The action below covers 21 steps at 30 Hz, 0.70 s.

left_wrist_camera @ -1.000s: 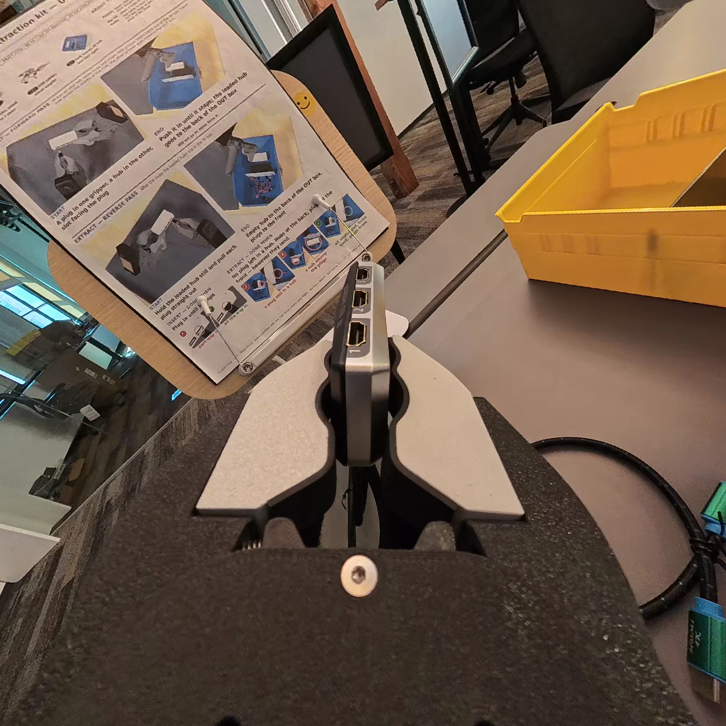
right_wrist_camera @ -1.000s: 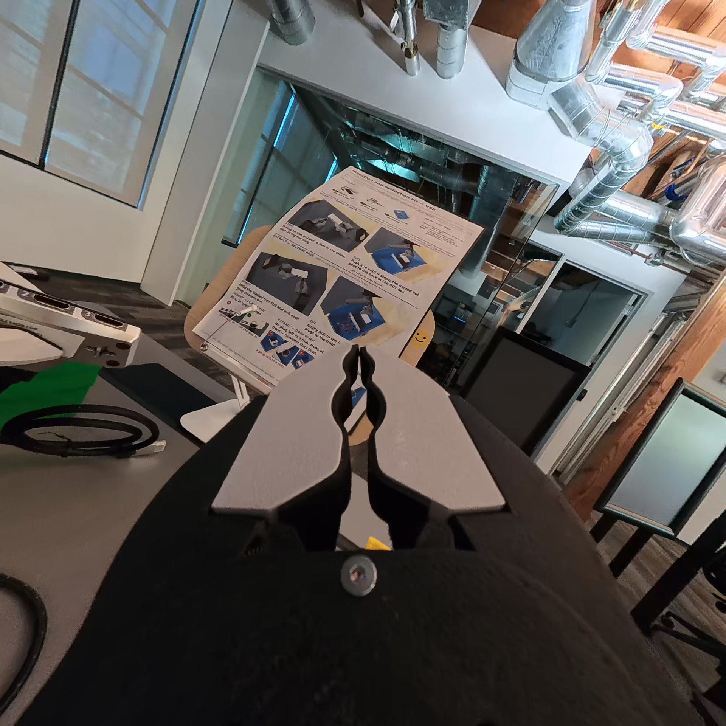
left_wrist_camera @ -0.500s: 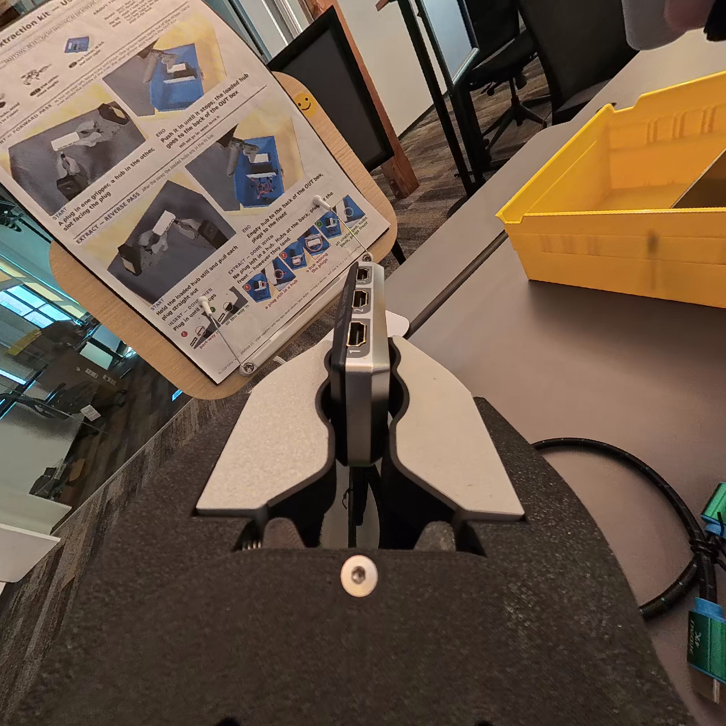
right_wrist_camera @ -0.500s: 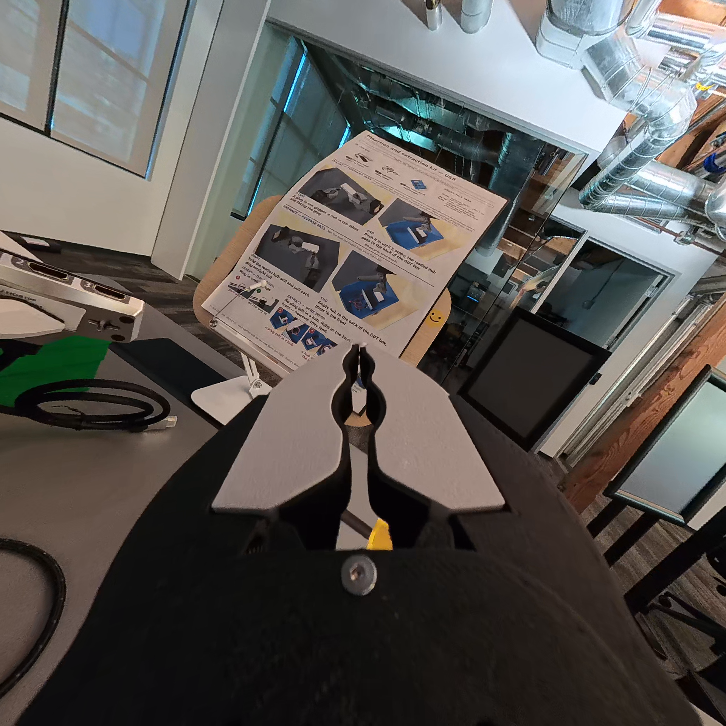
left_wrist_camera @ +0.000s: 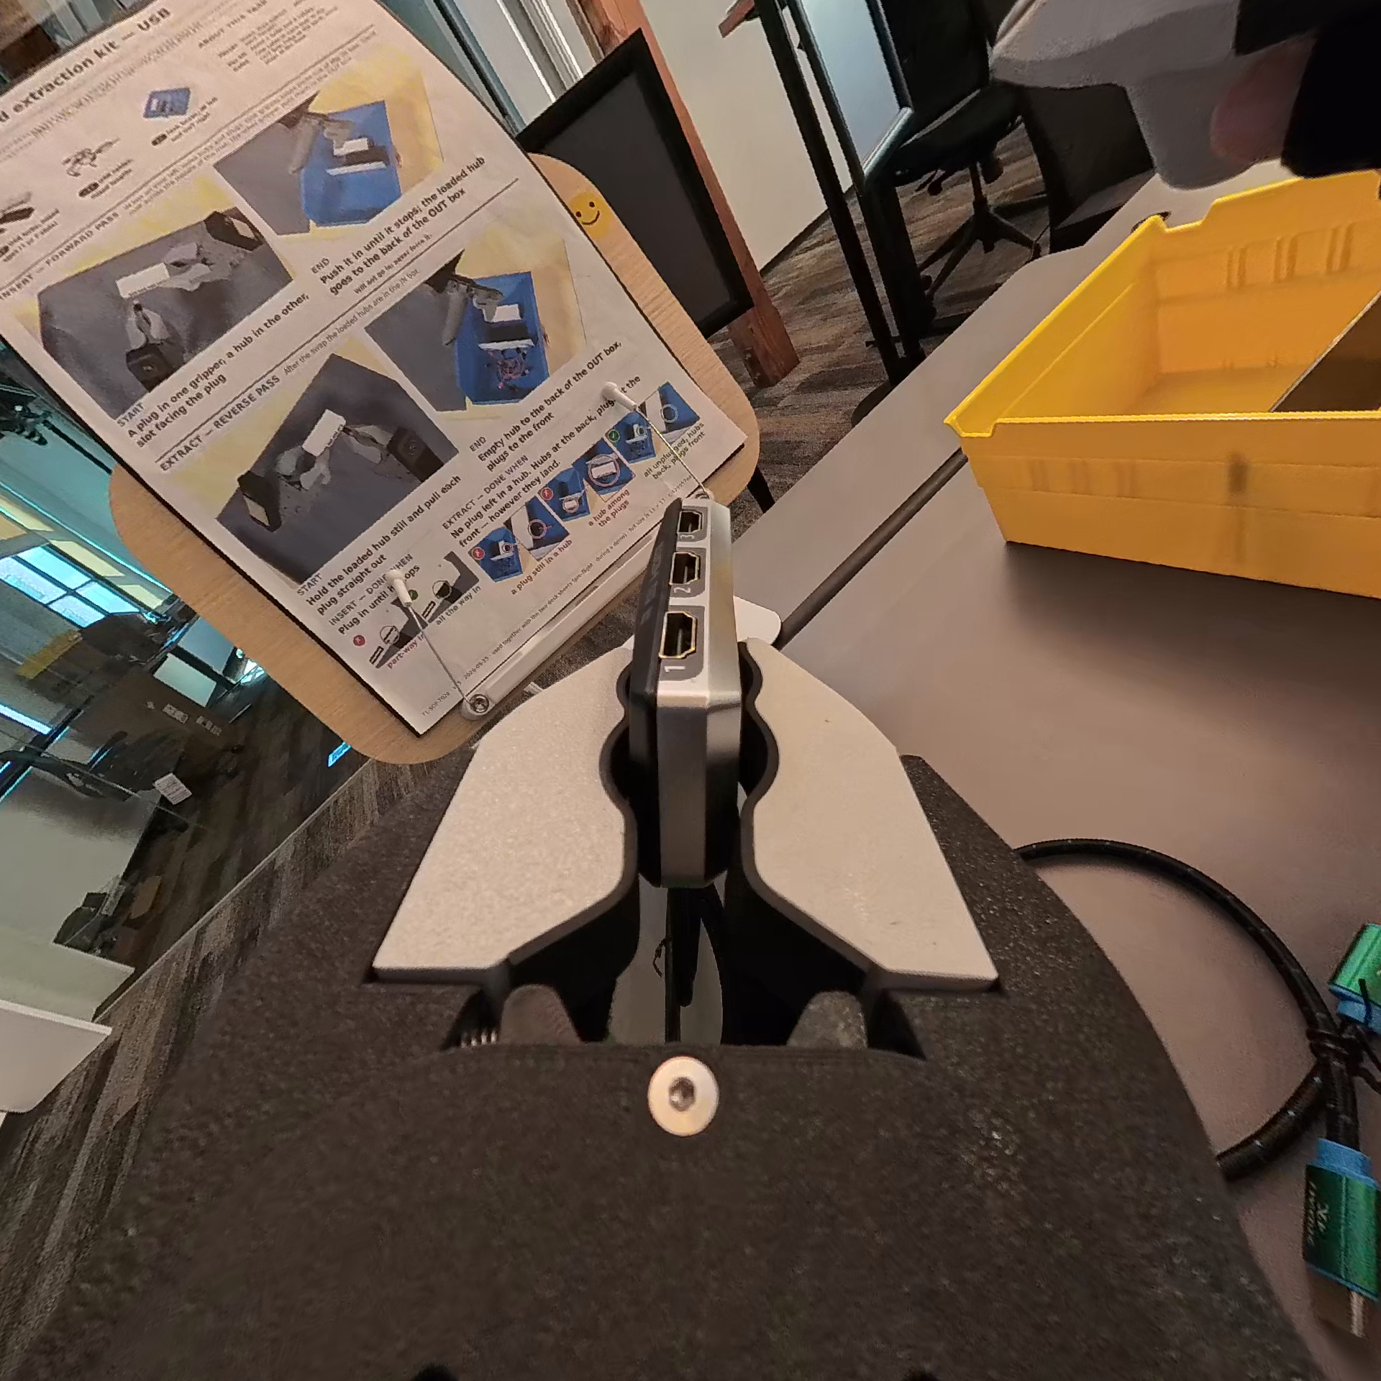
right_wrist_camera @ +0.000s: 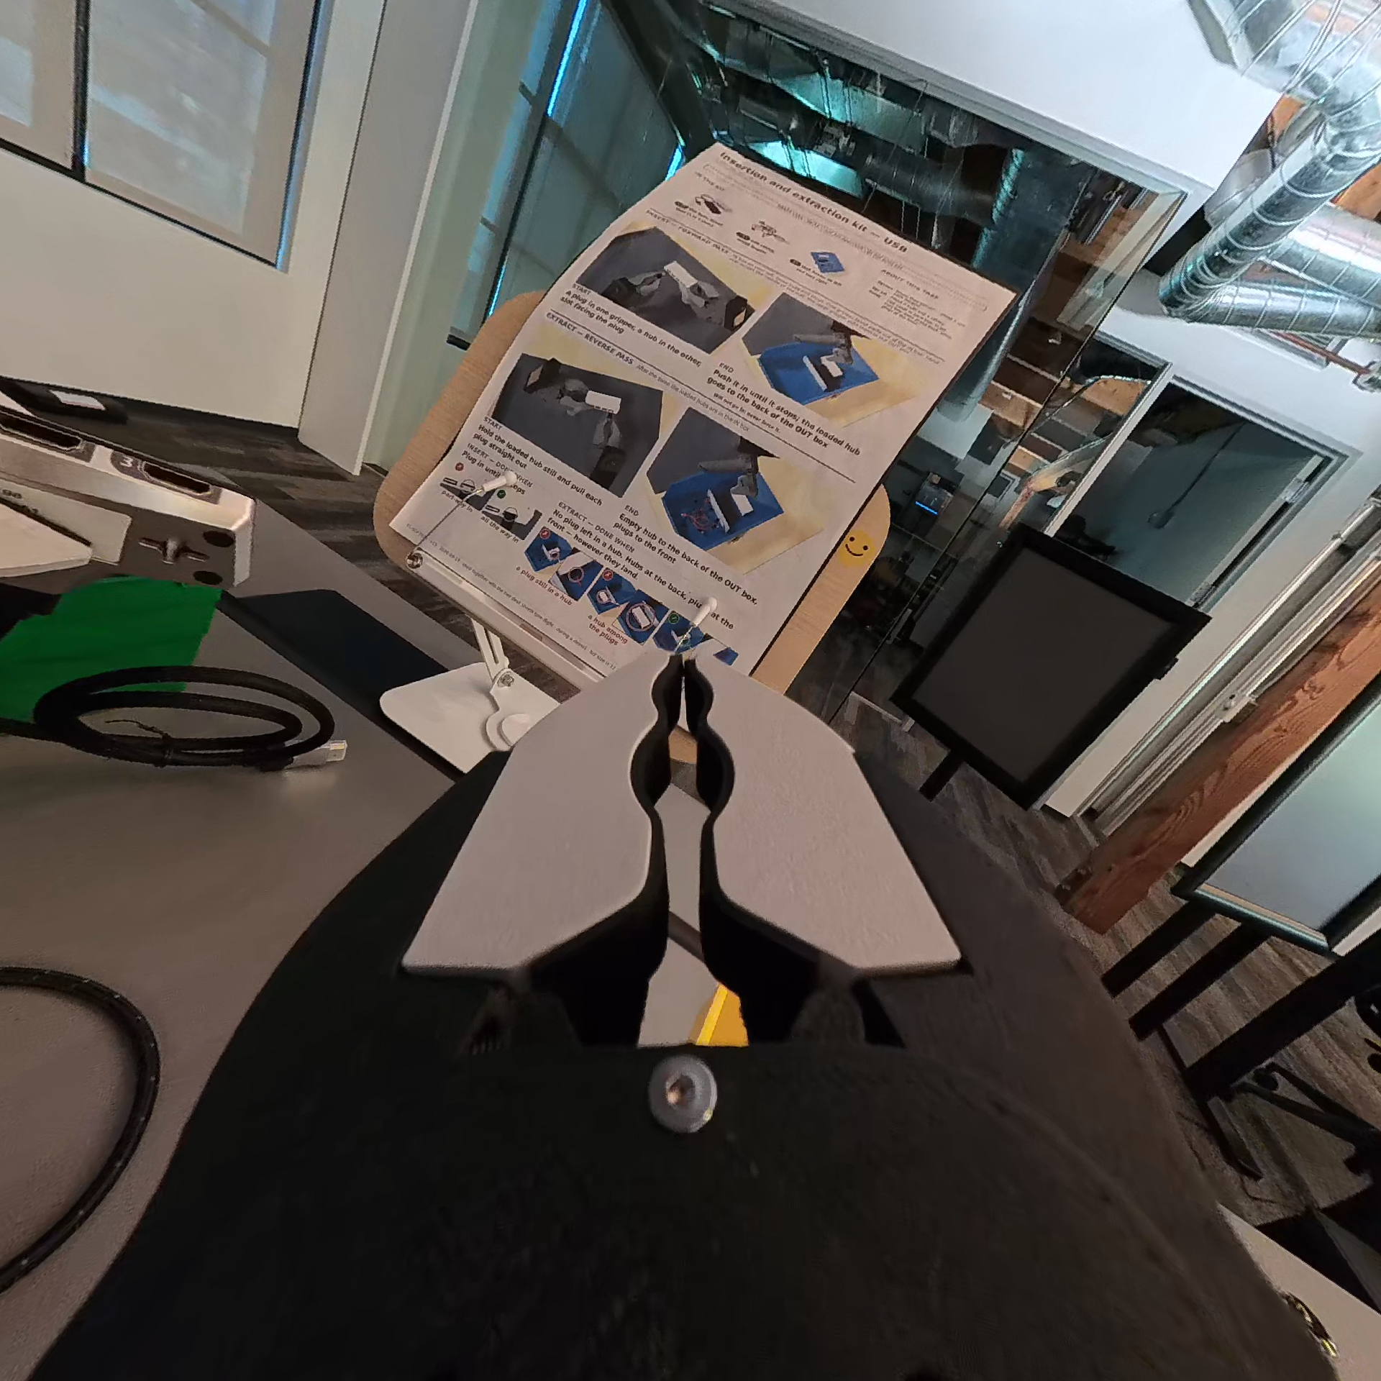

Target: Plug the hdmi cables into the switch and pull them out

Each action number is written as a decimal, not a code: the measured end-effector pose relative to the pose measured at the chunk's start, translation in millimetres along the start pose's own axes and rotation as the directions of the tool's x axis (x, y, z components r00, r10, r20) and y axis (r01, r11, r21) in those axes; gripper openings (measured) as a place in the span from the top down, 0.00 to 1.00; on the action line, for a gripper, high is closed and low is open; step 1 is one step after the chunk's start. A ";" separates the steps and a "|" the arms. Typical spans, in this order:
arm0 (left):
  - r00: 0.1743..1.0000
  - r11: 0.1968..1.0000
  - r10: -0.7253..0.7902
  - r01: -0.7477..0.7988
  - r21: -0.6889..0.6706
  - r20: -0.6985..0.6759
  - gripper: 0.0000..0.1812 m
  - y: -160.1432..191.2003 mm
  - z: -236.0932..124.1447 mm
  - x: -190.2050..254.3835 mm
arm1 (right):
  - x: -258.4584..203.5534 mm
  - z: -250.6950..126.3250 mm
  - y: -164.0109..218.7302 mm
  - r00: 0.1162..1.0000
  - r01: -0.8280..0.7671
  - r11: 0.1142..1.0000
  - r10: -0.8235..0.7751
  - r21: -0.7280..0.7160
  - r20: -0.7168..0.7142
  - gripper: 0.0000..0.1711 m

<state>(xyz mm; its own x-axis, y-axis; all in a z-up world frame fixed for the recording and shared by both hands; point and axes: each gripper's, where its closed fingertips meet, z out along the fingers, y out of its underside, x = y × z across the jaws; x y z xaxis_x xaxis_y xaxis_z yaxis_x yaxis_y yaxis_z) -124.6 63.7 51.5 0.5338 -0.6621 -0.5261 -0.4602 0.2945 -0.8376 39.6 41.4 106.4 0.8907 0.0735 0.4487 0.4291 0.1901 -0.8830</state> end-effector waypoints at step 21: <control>1.000 1.000 -0.004 0.004 0.006 0.003 0.88 -1.2 -1.2 -1.8 | -1.8 2.1 5.7 1.000 -0.005 0.999 0.006 -0.036 0.014 0.99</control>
<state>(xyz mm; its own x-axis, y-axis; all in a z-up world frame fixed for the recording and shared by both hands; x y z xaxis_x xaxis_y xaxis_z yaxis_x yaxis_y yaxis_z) -125.9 63.8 53.6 0.5377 -0.6609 -0.5235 -0.4543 0.2959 -0.8402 40.1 44.4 100.9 0.8910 0.0880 0.4453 0.4294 0.1546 -0.8898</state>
